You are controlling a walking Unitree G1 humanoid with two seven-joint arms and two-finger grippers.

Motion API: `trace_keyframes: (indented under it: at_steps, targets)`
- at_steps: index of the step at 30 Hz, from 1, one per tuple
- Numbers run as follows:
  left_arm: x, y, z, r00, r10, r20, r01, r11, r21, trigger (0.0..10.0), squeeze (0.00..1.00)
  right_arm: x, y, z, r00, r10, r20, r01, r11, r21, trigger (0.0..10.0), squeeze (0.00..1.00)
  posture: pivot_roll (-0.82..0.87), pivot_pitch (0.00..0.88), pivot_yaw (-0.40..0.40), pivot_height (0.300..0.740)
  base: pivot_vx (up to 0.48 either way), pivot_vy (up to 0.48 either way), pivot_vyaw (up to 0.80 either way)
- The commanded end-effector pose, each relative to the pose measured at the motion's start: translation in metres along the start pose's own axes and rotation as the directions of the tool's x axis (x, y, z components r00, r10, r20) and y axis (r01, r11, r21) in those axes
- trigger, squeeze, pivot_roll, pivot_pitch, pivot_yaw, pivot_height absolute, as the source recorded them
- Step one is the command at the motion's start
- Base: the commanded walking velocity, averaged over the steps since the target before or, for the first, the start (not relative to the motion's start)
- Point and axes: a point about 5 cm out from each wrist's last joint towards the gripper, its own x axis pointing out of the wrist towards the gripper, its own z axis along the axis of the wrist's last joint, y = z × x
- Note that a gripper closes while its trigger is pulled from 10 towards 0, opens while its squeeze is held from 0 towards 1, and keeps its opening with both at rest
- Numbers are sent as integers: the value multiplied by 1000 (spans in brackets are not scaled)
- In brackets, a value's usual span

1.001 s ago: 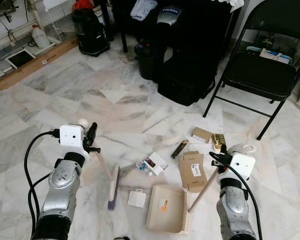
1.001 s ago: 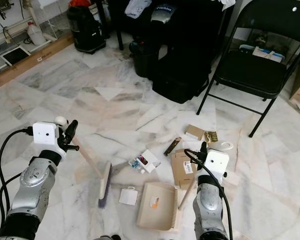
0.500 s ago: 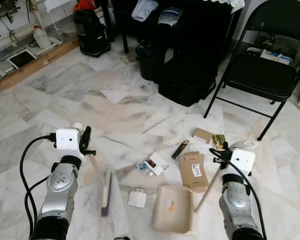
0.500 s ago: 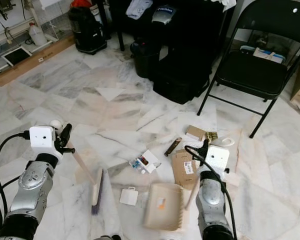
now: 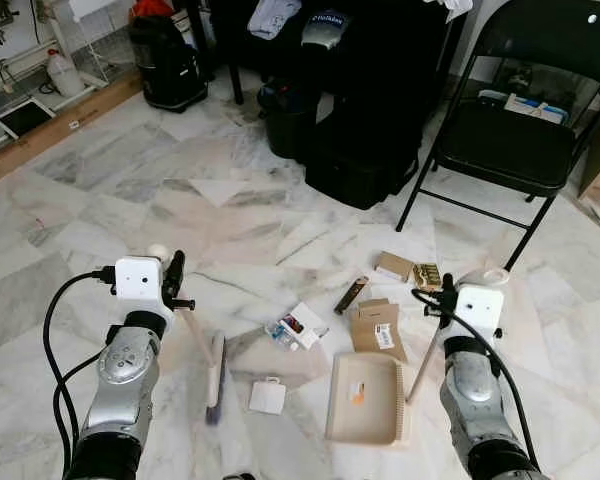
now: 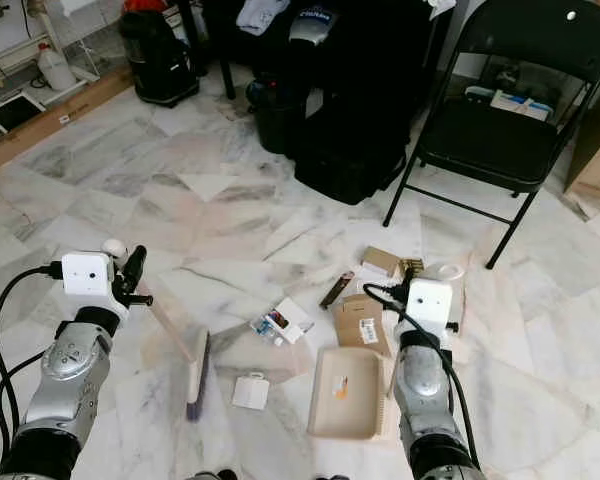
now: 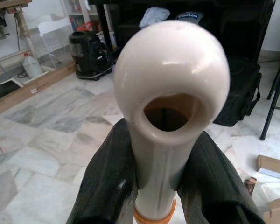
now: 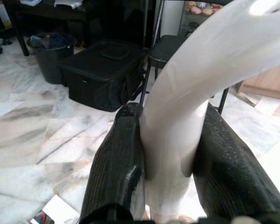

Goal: Sweep floor

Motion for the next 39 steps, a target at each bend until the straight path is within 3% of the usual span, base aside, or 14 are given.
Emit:
trace_keyframes:
  at_steps: [1,10,13,16,19,23,29,31,39]
  targets:
    - [-2,10,3,999,31,22,-32,999,20,10000,0,-5,2,-8,999,17,-31,-17,1000,-10,10000,0,77,162,12,740,0,0,0]
    - [-6,12,-2,999,37,7,-37,999,32,10000,0,-10,6,-19,995,47,-86,-50,998,-25,10000,0,82,140,10,740,0,0,0]
    - [-8,14,-11,998,43,-51,-40,997,61,10000,0,-9,7,-19,995,50,-86,-52,998,-24,10000,0,85,130,10,740,0,0,0]
    - [-14,12,-27,990,-6,-143,16,997,72,10000,0,-8,9,-18,995,51,-85,-53,998,-19,10000,0,87,121,11,740,0,0,0]
    - [-16,10,-31,986,-22,-163,35,996,77,10000,0,-8,9,-18,995,51,-82,-53,998,-17,10000,0,87,118,11,740,0,0,0]
    - [-20,0,-39,967,-117,-227,137,988,73,10000,0,-7,9,-16,996,48,-76,-50,999,-16,10000,0,86,128,11,740,0,0,0]
    - [-24,-13,-46,924,-250,-289,262,965,2,10000,0,-7,6,-17,996,40,-76,-42,999,-16,10000,0,86,133,13,740,0,0,0]
    - [-26,-22,-43,887,-354,-296,344,935,-88,10000,0,-7,5,-18,996,32,-79,-33,999,-18,10000,0,86,138,16,740,0,0,0]
    - [-22,-27,-34,868,-414,-274,355,903,-242,10000,0,-7,6,-18,996,28,-87,-29,999,-14,10000,0,91,142,19,740,0,0,0]
